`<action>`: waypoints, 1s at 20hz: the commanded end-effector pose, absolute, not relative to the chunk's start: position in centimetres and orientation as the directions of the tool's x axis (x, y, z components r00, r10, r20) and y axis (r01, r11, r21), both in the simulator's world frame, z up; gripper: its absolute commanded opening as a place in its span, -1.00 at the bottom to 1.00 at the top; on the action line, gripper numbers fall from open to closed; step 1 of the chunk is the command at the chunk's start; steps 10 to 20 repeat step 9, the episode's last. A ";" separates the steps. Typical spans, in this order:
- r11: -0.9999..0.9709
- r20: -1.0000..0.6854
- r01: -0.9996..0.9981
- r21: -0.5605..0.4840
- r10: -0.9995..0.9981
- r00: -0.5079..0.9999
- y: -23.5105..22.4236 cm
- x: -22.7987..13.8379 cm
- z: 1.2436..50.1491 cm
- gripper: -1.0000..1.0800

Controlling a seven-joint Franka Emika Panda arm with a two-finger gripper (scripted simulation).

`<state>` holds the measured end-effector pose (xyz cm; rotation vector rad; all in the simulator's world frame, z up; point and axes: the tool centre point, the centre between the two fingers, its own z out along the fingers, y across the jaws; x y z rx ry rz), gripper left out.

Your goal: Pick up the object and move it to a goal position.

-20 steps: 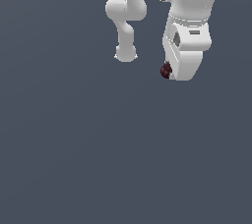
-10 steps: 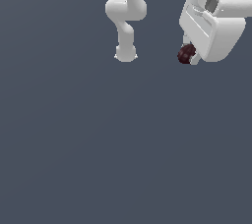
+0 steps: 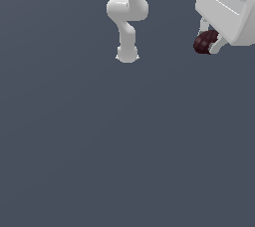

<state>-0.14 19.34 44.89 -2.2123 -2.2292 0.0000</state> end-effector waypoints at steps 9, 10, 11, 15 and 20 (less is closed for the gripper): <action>0.007 0.000 1.000 0.000 1.000 -0.007 19.9 0.3 46.2 -1.00; 0.007 0.000 1.000 0.000 1.000 -0.007 19.9 0.3 46.2 -1.00; 0.007 0.000 1.000 0.000 1.000 -0.007 19.9 0.3 46.2 -1.00; 0.007 0.000 1.000 0.000 1.000 -0.007 19.9 0.3 46.2 -1.00; 0.007 0.000 1.000 0.000 1.000 -0.007 19.9 0.3 46.2 -1.00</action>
